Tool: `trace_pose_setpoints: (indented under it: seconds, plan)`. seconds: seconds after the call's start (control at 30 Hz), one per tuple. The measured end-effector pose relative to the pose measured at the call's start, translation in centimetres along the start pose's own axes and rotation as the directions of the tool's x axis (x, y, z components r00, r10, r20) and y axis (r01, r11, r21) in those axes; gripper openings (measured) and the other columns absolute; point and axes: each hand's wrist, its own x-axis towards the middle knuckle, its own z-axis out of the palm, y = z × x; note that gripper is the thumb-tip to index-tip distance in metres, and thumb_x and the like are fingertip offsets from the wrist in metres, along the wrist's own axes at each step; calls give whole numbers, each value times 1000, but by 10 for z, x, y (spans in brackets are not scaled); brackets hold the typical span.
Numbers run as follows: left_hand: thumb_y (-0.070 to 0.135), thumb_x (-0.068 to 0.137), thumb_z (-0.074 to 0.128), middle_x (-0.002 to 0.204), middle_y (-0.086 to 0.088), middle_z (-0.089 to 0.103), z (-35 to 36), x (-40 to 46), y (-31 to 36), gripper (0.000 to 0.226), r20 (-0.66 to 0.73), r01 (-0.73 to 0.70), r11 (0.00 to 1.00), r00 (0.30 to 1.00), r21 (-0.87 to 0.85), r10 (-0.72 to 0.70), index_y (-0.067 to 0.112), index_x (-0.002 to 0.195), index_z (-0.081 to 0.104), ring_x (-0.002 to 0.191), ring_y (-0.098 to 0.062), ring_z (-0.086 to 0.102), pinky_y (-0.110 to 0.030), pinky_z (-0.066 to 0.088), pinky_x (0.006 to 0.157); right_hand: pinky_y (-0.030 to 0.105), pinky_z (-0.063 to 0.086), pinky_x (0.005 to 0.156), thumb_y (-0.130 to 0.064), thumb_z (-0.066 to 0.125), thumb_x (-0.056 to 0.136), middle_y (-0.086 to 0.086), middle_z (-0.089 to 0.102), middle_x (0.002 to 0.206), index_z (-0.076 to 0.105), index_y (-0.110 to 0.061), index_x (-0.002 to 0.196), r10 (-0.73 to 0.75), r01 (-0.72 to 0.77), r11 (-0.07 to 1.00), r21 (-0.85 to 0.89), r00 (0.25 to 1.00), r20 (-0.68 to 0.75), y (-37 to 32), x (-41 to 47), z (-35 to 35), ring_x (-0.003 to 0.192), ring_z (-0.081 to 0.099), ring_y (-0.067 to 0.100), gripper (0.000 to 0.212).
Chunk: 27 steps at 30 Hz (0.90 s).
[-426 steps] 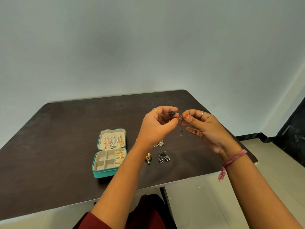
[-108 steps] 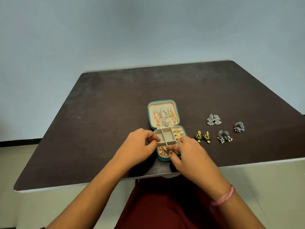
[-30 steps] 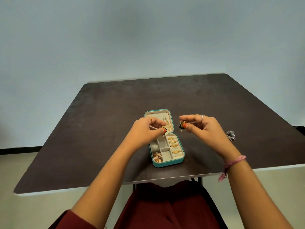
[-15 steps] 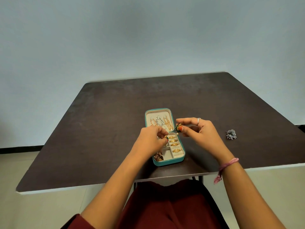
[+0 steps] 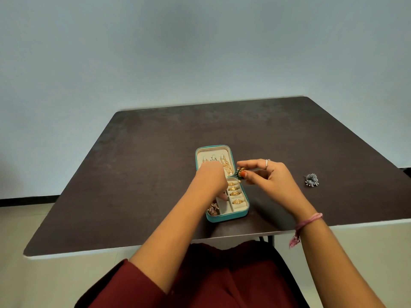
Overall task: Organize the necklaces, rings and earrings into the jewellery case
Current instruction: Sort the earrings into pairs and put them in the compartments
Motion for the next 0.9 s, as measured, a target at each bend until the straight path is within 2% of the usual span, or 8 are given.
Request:
trace_pose_setpoints:
  seconds: [0.17,0.23,0.33,0.43,0.53,0.63,0.77,0.9]
  plan:
    - [41,88,61,127,-3,57,-5,6,7,57,111,-5,1000,994,5,4,15,136,48,105,-20,56,-31,42,88,26,58,78,-9,63,88,-9,70,103,66,-25,109,-9,9,1000,-21,1000,-1,-2,0,0,91,68,8,27]
    - [38,87,64,122,0,60,-9,4,6,58,88,1,1000,996,-1,-1,16,138,46,95,-17,53,-29,42,80,26,58,78,-9,63,88,-7,70,104,66,-24,110,-4,3,1000,-21,1000,-4,0,0,1,91,69,8,27]
    - [20,92,60,103,4,69,-5,12,2,25,53,95,981,995,-171,-87,9,114,57,93,-11,64,-25,50,80,28,58,79,-10,63,88,-6,70,105,67,-22,111,12,-12,999,-32,1000,-4,3,0,2,89,69,10,26]
    - [11,87,65,96,-4,68,3,8,-4,12,-158,61,977,983,-204,-94,10,99,61,72,-15,68,-24,55,54,27,58,78,-9,63,88,-4,70,106,67,-24,109,27,-27,999,-18,1000,7,4,1,3,90,69,9,26]
    - [12,84,67,103,-6,61,11,3,-9,20,-342,-5,990,939,-142,-44,15,103,65,86,-23,65,-30,53,68,20,56,77,-7,64,86,-3,70,105,66,-26,105,27,-27,1000,2,999,26,3,3,7,92,69,6,27]
    - [17,82,71,104,-5,62,13,5,-14,21,-395,-3,992,917,-127,-48,17,102,66,88,-23,64,-31,50,67,19,56,77,-6,65,86,-2,71,105,67,-23,107,34,-33,999,-25,998,44,3,6,12,92,69,6,28]
    - [21,78,74,104,-5,64,16,6,-22,24,-394,-27,982,918,-186,-50,17,101,66,91,-24,64,-33,51,70,28,57,82,-7,67,85,-1,72,103,69,-23,106,30,-26,995,-100,999,42,4,10,17,90,70,10,27]
    - [25,80,72,99,0,66,15,10,-32,10,-448,-83,955,892,-285,-56,23,83,64,89,-20,63,-30,47,68,25,57,81,-8,69,85,-1,70,105,70,-22,105,30,-24,988,-154,999,31,2,12,21,90,69,8,25]
